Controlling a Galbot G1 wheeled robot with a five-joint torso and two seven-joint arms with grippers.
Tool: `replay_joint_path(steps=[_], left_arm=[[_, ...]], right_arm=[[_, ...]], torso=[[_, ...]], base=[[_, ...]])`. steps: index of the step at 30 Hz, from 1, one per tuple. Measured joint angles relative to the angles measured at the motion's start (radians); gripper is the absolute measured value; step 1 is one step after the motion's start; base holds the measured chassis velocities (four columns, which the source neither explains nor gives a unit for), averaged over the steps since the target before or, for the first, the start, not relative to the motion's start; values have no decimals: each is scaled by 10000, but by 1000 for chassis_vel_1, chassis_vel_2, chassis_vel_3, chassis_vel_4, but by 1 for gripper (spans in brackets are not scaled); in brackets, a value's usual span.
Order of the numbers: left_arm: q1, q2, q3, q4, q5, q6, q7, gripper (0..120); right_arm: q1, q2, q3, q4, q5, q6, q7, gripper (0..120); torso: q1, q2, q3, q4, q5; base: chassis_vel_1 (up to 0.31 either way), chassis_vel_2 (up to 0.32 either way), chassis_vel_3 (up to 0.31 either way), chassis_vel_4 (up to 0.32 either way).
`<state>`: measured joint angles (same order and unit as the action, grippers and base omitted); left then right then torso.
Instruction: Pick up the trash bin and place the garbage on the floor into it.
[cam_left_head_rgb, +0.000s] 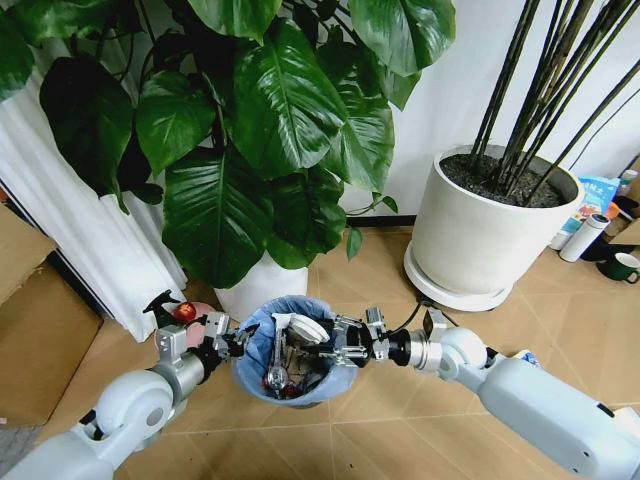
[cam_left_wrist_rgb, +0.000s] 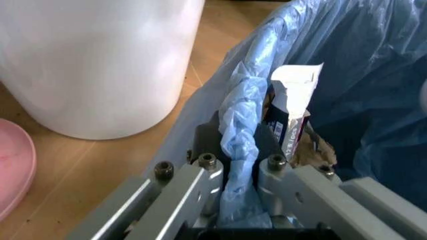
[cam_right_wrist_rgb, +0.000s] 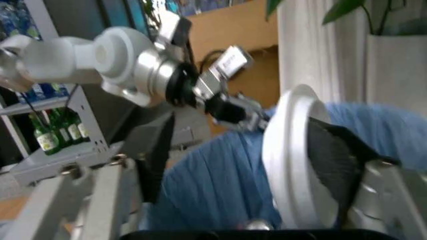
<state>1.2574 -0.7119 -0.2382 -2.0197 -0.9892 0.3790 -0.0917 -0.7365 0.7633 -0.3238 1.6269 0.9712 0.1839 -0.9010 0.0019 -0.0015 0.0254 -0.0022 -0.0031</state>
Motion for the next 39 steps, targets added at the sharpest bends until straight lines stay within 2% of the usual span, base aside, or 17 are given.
replay_joint_path(steps=[2, 4, 6, 9, 22, 24, 25, 29, 30, 32, 33, 37, 39], left_arm=[[124, 14, -164, -50, 0, 1, -2, 1], [170, 16, -227, -70, -1, 3, -5, 1], [271, 24, -384, -115, -10, 6, -5, 1], [289, 44, -418, -120, -12, 5, -1, 1], [150, -49, -35, -21, 111, 23, -1, 1], [226, -84, -49, -21, 170, 23, 0, 1], [226, -84, -49, -21, 170, 23, 0, 1], [320, -136, -215, -24, 245, 22, 11, 1], [320, -136, -215, -24, 245, 22, 11, 1], [354, -216, -349, -34, 292, 15, 26, 1], [354, -216, -349, -34, 292, 15, 26, 1], [509, -368, -635, -134, 410, 4, 89, 1], [550, -369, -683, -160, 422, 2, 101, 1]], right_arm=[[-142, -110, 78, -96, -116, 0, 19, 80], [-230, -164, 180, -130, -159, 2, 20, 84], [-566, -292, 538, -140, -222, 8, 20, 94], [-888, -402, 891, -108, -302, 10, 21, 99], [-2483, -1126, 2785, 399, -355, 246, 21, 100], [-3001, -1226, 3530, 366, -389, 222, 111, 100], [-3001, -1226, 3530, 366, -389, 222, 111, 100], [-4635, -1161, 5577, -20, -724, -33, 1415, 100], [-4635, -1161, 5577, -20, -724, -33, 1415, 100], [-5798, -855, 6941, -314, -998, -204, 2139, 100], [-5798, -855, 6941, -314, -998, -204, 2139, 100], [-7327, 182, 9060, -841, -1601, -502, 3398, 100], [-7536, 440, 9389, -947, -1722, -491, 3545, 100]], torso=[[0, 0, 0, 0, 1], [0, 0, 0, 0, 2], [0, 0, 0, -1, 1], [0, 0, 0, -2, 2], [0, 1, 0, 0, 2], [-1, 1, 0, 0, 1], [-1, 1, 0, 0, 1], [-1, 1, 0, 0, 4], [-1, 1, 0, 0, 4], [-1, 1, 0, -4, 1], [-1, 1, 0, -4, 1], [-1, 2, -1, -2, -1], [-1, 2, -1, -3, 1]], base=[[0, 0, 0, 0], [0, 0, 0, 0], [0, 0, 0, 0], [0, 0, 0, 0], [0, 0, 0, 0], [0, 0, 0, 0], [0, 0, 0, 0], [0, 0, 0, 0], [0, 0, 0, 0], [0, 0, 0, 0], [0, 0, 0, 0], [0, 0, 0, 0], [0, 0, 0, 0]])
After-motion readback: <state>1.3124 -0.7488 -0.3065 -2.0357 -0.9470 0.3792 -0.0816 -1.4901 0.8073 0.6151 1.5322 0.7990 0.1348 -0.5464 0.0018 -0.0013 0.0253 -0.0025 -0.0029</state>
